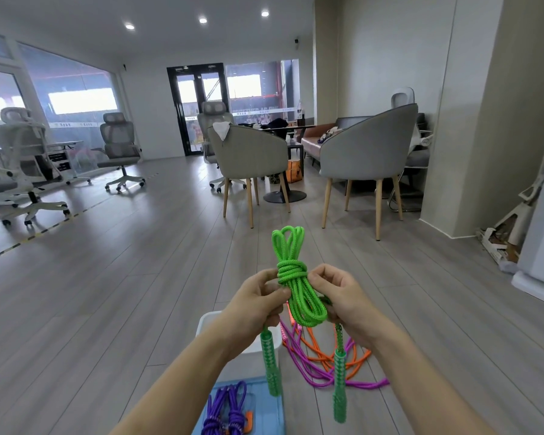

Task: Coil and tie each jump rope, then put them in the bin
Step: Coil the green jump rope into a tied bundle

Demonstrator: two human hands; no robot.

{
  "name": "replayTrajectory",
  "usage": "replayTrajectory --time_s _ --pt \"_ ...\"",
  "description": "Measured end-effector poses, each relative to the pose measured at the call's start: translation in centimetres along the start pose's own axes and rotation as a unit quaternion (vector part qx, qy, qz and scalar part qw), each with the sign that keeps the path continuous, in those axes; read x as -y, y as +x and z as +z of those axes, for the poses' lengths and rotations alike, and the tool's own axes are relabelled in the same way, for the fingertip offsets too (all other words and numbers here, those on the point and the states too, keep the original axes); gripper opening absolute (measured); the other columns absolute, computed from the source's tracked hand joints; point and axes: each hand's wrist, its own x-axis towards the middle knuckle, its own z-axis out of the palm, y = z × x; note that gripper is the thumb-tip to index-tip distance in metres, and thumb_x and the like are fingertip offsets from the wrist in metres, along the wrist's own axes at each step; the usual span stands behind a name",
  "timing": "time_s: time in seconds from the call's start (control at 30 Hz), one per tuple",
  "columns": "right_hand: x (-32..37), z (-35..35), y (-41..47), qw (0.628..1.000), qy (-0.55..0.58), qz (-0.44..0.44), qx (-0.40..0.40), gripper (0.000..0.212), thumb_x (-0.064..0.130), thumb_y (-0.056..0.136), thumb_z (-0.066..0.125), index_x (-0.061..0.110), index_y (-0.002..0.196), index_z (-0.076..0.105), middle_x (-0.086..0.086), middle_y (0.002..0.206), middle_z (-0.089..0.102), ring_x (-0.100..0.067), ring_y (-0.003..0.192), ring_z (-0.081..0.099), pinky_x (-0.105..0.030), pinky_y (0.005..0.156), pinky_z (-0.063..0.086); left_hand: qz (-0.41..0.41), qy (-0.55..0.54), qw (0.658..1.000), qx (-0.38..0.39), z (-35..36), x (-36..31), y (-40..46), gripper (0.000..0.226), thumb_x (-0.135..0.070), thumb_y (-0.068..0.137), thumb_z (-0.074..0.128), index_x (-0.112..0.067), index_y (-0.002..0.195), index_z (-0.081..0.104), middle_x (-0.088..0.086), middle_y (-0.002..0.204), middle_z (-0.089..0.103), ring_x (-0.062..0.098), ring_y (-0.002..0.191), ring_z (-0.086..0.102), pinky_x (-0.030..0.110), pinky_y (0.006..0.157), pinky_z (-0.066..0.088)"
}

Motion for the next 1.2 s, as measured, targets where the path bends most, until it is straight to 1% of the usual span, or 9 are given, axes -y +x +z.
replayTrajectory --time_s 0.13,0.27,0.47,0.6,0.67,0.8,0.97,1.1,1.2 --pt "0.1 0.4 -0.1 1.0 -0.012 -0.022 0.001 0.019 0.008 0.105 0.053 0.009 0.086 0.054 0.01 0.052 0.051 -0.002 0.035 0.036 -0.015 0.036 0.028 -0.035 -0.077 0.996 -0.017 0.1 -0.2 0.2 0.027 -0.006 0.102 0.052 -0.005 0.128 0.061 0.001 0.075 0.05 0.01 0.057 0.034 0.023 0.049 0.028" --pt "0.7 1.0 -0.5 0.999 -0.023 -0.032 0.015 0.016 0.004 0.105 0.051 0.003 0.09 0.053 0.01 0.055 0.055 0.002 0.038 0.045 -0.01 0.038 0.034 -0.022 0.021 0.999 -0.015 0.0 -0.2 -0.1 0.041 -0.017 0.093 0.074 -0.012 0.131 0.057 -0.001 0.075 0.06 0.01 0.059 0.042 0.025 0.054 0.035" --pt "0.4 0.6 -0.1 0.997 -0.072 -0.022 0.006 0.024 0.017 0.106 0.054 -0.005 0.098 0.05 0.0 0.064 0.05 -0.012 0.041 0.034 -0.021 0.039 0.027 0.0 0.045 0.998 -0.036 0.2 0.0 -0.1 0.038 -0.009 0.095 0.07 -0.016 0.131 0.058 0.002 0.077 0.067 0.012 0.059 0.047 0.025 0.056 0.039" --pt "0.8 0.8 0.0 0.99 -0.13 -0.041 0.027 0.017 0.024 0.103 0.061 0.008 0.095 0.058 0.002 0.071 0.058 -0.002 0.048 0.048 -0.017 0.048 0.036 0.026 0.06 0.995 -0.077 0.6 0.3 -0.1 0.035 -0.015 0.093 0.074 -0.02 0.125 0.061 -0.001 0.073 0.065 0.011 0.058 0.045 0.025 0.055 0.037" --pt "0.9 0.6 0.0 0.982 -0.178 -0.048 0.043 0.016 0.031 0.095 0.071 0.021 0.092 0.059 0.004 0.087 0.068 0.005 0.057 0.056 -0.013 0.055 0.04 0.033 0.07 0.994 -0.082 0.5 0.4 -0.1 0.033 -0.017 0.094 0.074 -0.023 0.124 0.063 -0.001 0.073 0.063 0.011 0.059 0.044 0.026 0.056 0.037" --pt "0.7 -0.4 0.2 0.972 -0.222 -0.02 0.072 0.026 0.023 0.088 0.08 0.02 0.096 0.056 -0.004 0.102 0.074 0.004 0.062 0.061 -0.014 0.057 0.043 0.036 0.096 0.994 -0.045 0.1 -0.1 -0.5 0.029 -0.009 0.097 0.068 -0.024 0.122 0.068 0.003 0.076 0.059 0.012 0.061 0.041 0.027 0.057 0.035" --pt "0.5 -1.0 0.4 0.976 -0.206 -0.031 0.069 0.021 0.001 0.086 0.076 0.007 0.093 0.057 -0.008 0.09 0.078 -0.008 0.069 0.068 -0.025 0.065 0.049 0.025 0.158 0.987 0.011 -0.6 -0.9 -0.6 0.03 -0.007 0.099 0.064 -0.025 0.123 0.068 0.0 0.079 0.056 0.014 0.064 0.039 0.026 0.059 0.038" --pt "0.3 -0.6 0.5 0.983 -0.171 -0.049 0.049 0.024 0.011 0.078 0.079 0.009 0.092 0.059 -0.018 0.093 0.078 -0.038 0.088 0.074 -0.056 0.082 0.057 0.021 0.153 0.987 0.032 -0.6 -1.4 -0.7 0.033 -0.013 0.096 0.071 -0.026 0.126 0.066 0.001 0.081 0.06 0.011 0.065 0.042 0.025 0.06 0.038" --pt "0.4 -0.5 0.4 0.984 -0.166 -0.052 0.048 0.023 0.014 0.076 0.08 0.019 0.086 0.06 -0.018 0.094 0.077 -0.039 0.088 0.074 -0.054 0.081 0.057 0.023 0.156 0.987 0.02 -0.4 -1.4 -0.5 0.037 -0.011 0.091 0.077 -0.028 0.123 0.068 -0.001 0.078 0.064 0.012 0.063 0.044 0.024 0.057 0.037"
